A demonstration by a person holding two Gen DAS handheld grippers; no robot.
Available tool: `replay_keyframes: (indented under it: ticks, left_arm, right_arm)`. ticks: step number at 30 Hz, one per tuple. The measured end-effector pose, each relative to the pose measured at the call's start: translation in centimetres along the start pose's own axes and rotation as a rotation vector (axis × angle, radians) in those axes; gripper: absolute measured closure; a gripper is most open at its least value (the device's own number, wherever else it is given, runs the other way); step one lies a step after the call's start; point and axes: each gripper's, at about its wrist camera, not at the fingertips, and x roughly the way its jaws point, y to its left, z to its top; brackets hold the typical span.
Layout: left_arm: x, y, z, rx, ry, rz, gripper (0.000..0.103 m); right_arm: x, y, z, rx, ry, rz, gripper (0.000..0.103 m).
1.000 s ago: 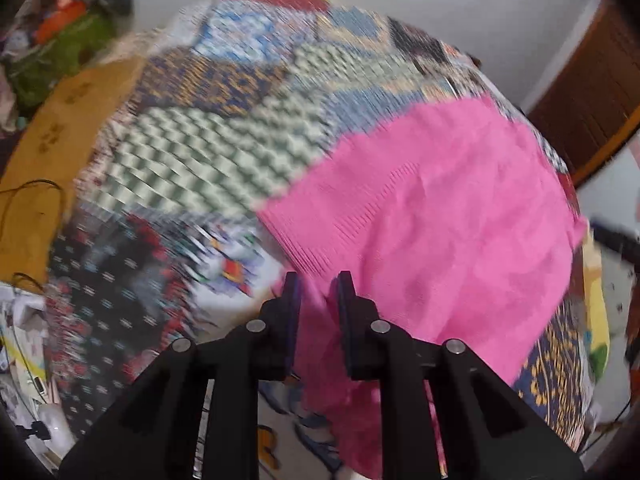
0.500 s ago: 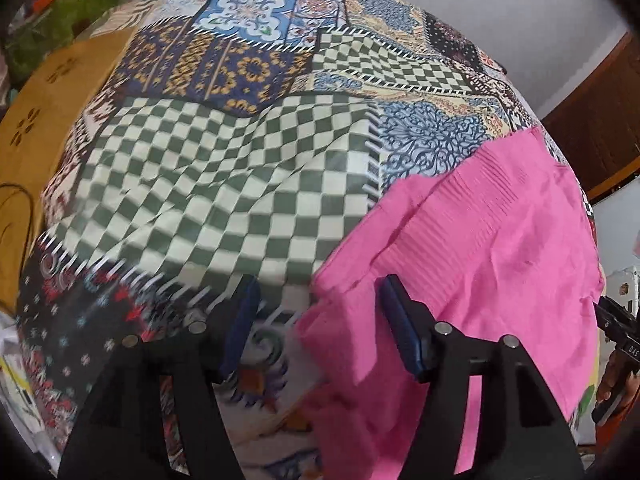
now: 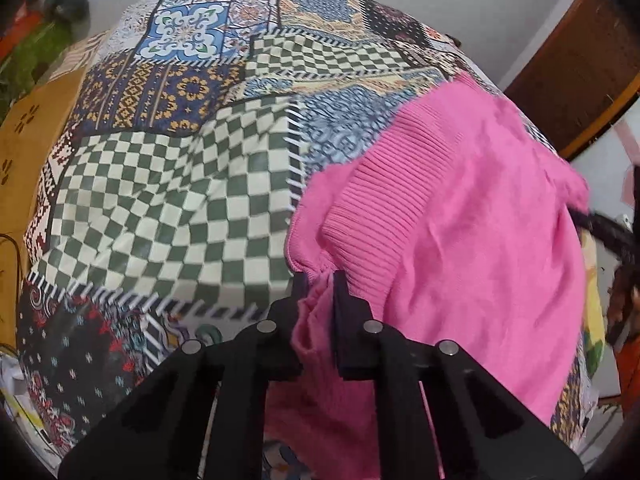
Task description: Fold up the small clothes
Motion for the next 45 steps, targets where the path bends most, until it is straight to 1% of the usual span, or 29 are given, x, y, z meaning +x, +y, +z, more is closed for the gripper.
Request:
replay_keyframes:
  ticks: [2,4,6,8,12,14,16,18,20,22,26,30,34,36,38,41,42,43,45]
  left_arm:
    - [-0.2,-0.4,-0.9,0.016,0.023,-0.033,0.093]
    - [-0.4,-1.3,-1.9,0.053,0.029,-0.015,0.093]
    - [-0.4,-2.5,-3.0,0.087,0.052,-0.032,0.093]
    - [-0.6,-3.6,-3.6,0.112,0.046,-0.022,0.093]
    - [-1.3,-4.6,-4.5,0.087,0.042,-0.065,0.094]
    - [-1.6,-4.9,-5.0,0.079,0.037,-0.070,0.094]
    - [-1.9,-5.0,-5.5,0.073,0.034,-0.078,0.094]
    - [-2.2,-5.0,-5.9,0.061,0.033,-0.085,0.094]
    - [-2.4,-5.2,-6.2,0.060,0.031,-0.081,0.094]
    - [-2.9,-5.8,-6.7,0.066,0.028,-0.072,0.094]
    - [-4.0,-6.9,-8.0,0.072,0.020,-0.062,0.094]
    - [-5.0,-8.2,-9.4,0.067,0.019,-0.090,0.094]
    - [-6.0,-9.3,-10.6,0.094,-0.011,-0.036,0.094]
    - [-6.4,-9.5,-11.1,0.114,-0.036,0.015,0.093]
    - [-6.7,-9.4,-11.4,0.127,-0.050,0.063,0.093]
    - [-6.6,-8.5,-11.8,0.119,-0.050,0.107,0.093]
    - [-6.7,-8.1,-11.8,0.120,-0.054,0.132,0.092]
    - [-6.9,-7.8,-11.9,0.117,-0.057,0.148,0.087]
    - [-7.6,-7.1,-12.0,0.095,-0.056,0.156,0.085]
  right_arm:
    - [-0.3,-0.7,0.8,-0.001,-0.009,-0.019,0.088]
    - [-0.4,-1.4,1.5,-0.004,-0.011,-0.034,0.088]
    - [-0.3,-1.9,2.4,-0.012,-0.013,-0.049,0.088]
    - [0.0,-2.1,3.2,-0.022,-0.010,-0.065,0.088]
    - [0.6,-2.1,4.5,-0.026,-0.013,-0.081,0.087]
    - [0.8,-1.7,4.8,-0.033,0.007,-0.079,0.081]
    - [0.7,-1.3,4.5,-0.038,0.025,-0.080,0.081]
    - [0.3,-0.8,4.1,-0.046,0.038,-0.075,0.074]
    - [-0.5,-0.3,3.6,-0.052,0.036,-0.085,0.063]
    - [-1.4,0.3,2.9,-0.054,0.036,-0.082,0.059]
    - [-3.2,1.6,0.6,-0.041,0.048,-0.037,0.056]
    - [-4.5,3.3,-2.6,-0.053,0.065,-0.007,0.056]
    - [-4.7,4.6,-5.6,-0.059,0.106,0.014,0.056]
    - [-4.7,5.2,-6.7,-0.072,0.112,0.016,0.056]
    - [-4.7,5.8,-7.8,-0.081,0.122,0.027,0.056]
    - [-4.2,6.4,-9.0,-0.089,0.134,0.027,0.056]
    - [-4.1,6.5,-9.4,-0.093,0.140,0.020,0.056]
    - [-4.0,6.6,-9.7,-0.096,0.140,0.017,0.056]
    - [-4.4,6.7,-9.9,-0.096,0.129,0.011,0.056]
